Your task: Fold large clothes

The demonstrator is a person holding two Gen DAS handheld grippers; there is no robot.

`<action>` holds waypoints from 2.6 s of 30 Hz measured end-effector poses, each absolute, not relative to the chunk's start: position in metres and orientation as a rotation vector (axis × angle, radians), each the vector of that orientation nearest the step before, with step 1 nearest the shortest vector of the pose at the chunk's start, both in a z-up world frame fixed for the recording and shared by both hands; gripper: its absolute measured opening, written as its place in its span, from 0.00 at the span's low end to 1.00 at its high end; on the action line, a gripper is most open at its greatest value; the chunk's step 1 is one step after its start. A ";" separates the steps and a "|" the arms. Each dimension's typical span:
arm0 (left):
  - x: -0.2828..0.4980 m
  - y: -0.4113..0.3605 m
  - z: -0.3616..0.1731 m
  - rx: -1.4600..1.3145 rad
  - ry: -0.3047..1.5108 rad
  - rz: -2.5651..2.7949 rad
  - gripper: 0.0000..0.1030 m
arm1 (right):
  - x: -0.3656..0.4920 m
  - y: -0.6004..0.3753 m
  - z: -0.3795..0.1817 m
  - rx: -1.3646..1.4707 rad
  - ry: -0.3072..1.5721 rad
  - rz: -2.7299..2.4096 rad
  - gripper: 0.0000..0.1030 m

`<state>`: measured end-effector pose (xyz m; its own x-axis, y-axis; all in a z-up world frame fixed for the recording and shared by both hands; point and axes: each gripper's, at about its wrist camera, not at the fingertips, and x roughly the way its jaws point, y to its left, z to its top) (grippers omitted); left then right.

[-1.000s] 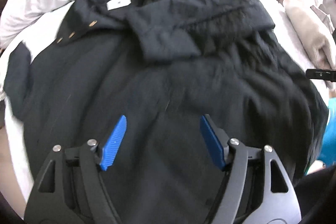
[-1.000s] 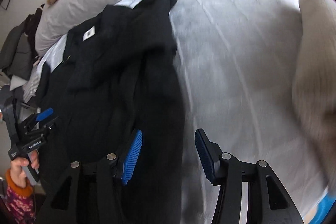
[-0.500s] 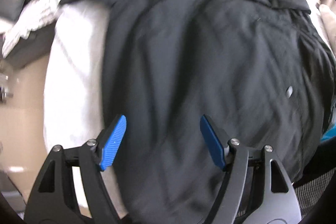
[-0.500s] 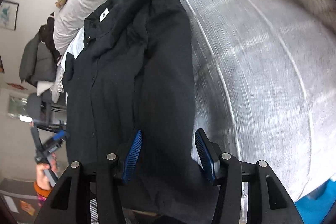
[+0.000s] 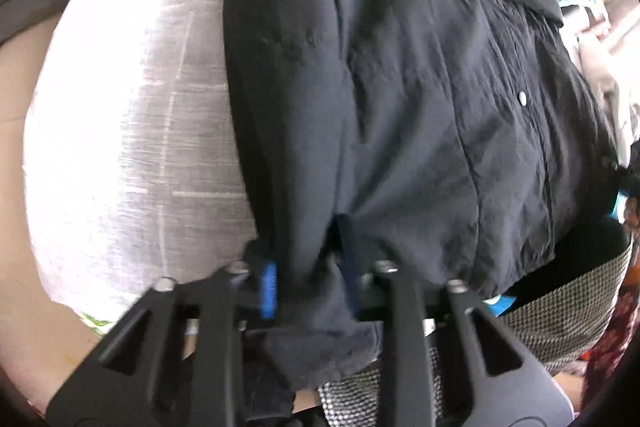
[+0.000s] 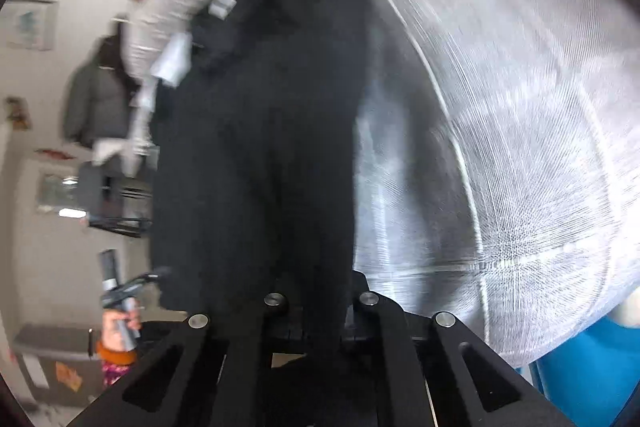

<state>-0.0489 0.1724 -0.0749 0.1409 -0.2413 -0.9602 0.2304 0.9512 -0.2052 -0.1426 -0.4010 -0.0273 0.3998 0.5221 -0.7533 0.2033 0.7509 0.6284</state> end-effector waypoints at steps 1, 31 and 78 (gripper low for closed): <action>-0.051 0.170 -0.075 0.020 1.394 -0.337 0.23 | -0.146 -0.403 -0.024 0.707 1.168 0.209 0.07; 0.111 0.064 -0.075 0.061 0.955 -0.348 0.62 | 0.042 -0.282 -0.031 0.236 0.978 -0.204 0.63; 0.220 0.198 -0.055 -0.454 0.910 -0.124 0.65 | 0.091 -0.244 -0.065 0.153 1.117 -0.134 0.72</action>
